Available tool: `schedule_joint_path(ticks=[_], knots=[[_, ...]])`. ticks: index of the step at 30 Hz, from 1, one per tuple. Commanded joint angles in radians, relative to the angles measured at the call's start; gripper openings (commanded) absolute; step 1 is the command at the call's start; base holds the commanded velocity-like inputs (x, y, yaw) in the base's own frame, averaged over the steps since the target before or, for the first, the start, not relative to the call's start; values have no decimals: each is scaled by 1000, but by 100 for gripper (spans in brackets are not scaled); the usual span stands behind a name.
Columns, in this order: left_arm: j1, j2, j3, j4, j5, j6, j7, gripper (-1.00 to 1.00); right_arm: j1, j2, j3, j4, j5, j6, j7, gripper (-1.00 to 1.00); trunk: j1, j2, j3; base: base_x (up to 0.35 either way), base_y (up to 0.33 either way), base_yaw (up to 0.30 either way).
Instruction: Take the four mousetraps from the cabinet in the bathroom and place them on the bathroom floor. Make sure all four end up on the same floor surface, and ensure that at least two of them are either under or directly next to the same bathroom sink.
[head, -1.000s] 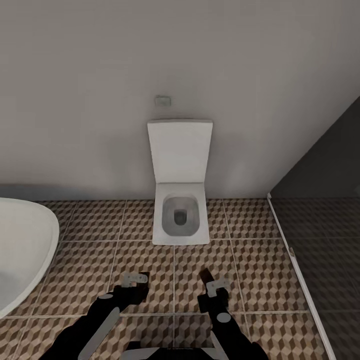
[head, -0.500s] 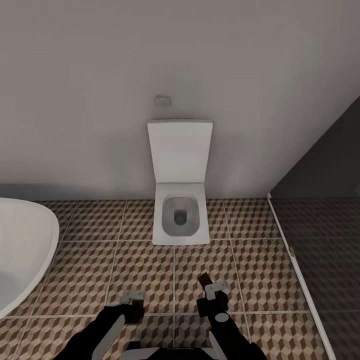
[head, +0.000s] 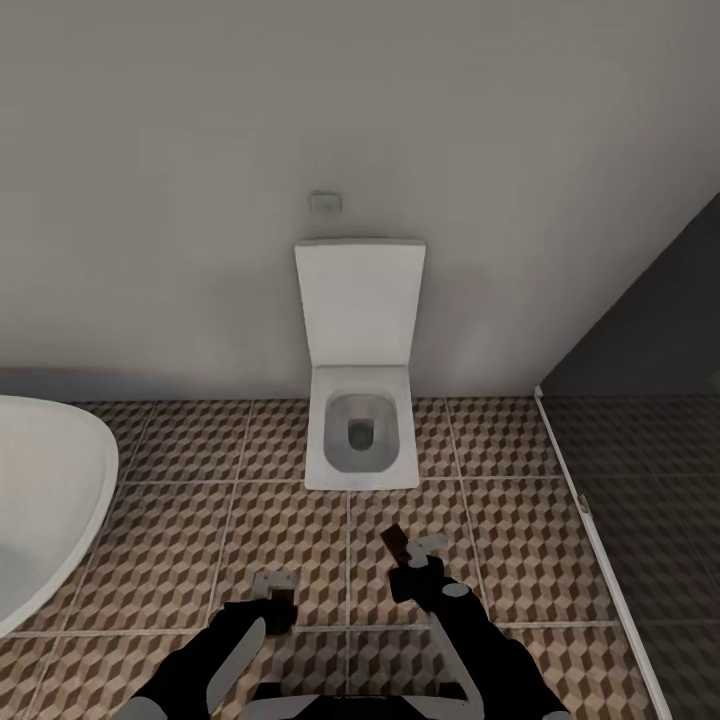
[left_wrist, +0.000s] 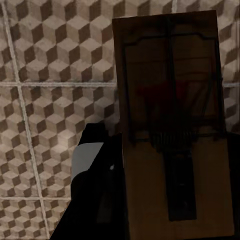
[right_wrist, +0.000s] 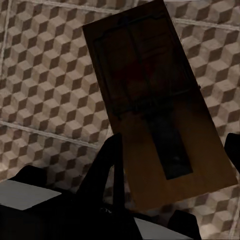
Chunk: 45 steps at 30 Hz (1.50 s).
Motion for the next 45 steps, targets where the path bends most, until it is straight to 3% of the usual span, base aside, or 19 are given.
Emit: schedule_joint_path(ticks=[1,4,10,13,16,21,27,29,31,35,41,45], knots=[[-1,1,-7,-7,8,-7,12,-100,-2,0,-9,3,-8,5,11,-100,0,-1,-1,0,0,0],[-1,1,-8,-41,9,-21,7,-100,-4,-6,-23,11,-5,5,74,-100,0,-1,-1,0,0,0],[-1,-3,-9,-90,10,-13,10,-100,-5,-20,-27,12,-4,6,94,-100,0,-1,-1,0,0,0],[-1,-15,-8,-114,9,58,33,-100,-5,-22,-27,8,-6,16,93,-100,0,-1,-1,0,0,0],[-1,-24,-8,-137,9,130,60,-100,-5,-19,-28,0,-9,91,93,-100,0,-1,-1,0,0,0],[-1,-35,-8,-149,9,161,72,-100,-5,-17,-30,-42,-10,185,89,-100,0,-1,-1,0,0,0],[-8,-72,-8,-156,9,188,70,-100,-5,-12,-46,-48,-12,195,86,-100,0,-1,-1,0,0,0],[-17,-101,-8,-168,9,204,71,-100,-5,-11,-49,-49,-11,195,86,-100,0,-1,-1,0,0,0],[-18,-106,-8,-169,8,206,70,-100,-5,-11,-50,-49,-12,196,86,-100,0,-1,-1,0,0,0],[-19,-105,-10,-195,-1,208,68,-100,-5,-12,-53,-49,-12,196,86,-100,0,-1,-1,0,0,0],[-20,-96,-16,-309,-3,209,71,-100,-5,-13,-100,-49,-12,196,86,-100,0,-1,-1,0,0,0],[-20,-90,-17,-307,-12,204,74,-100,-5,-13,-106,-49,-13,196,86,-100,0,-1,-1,0,0,0]])
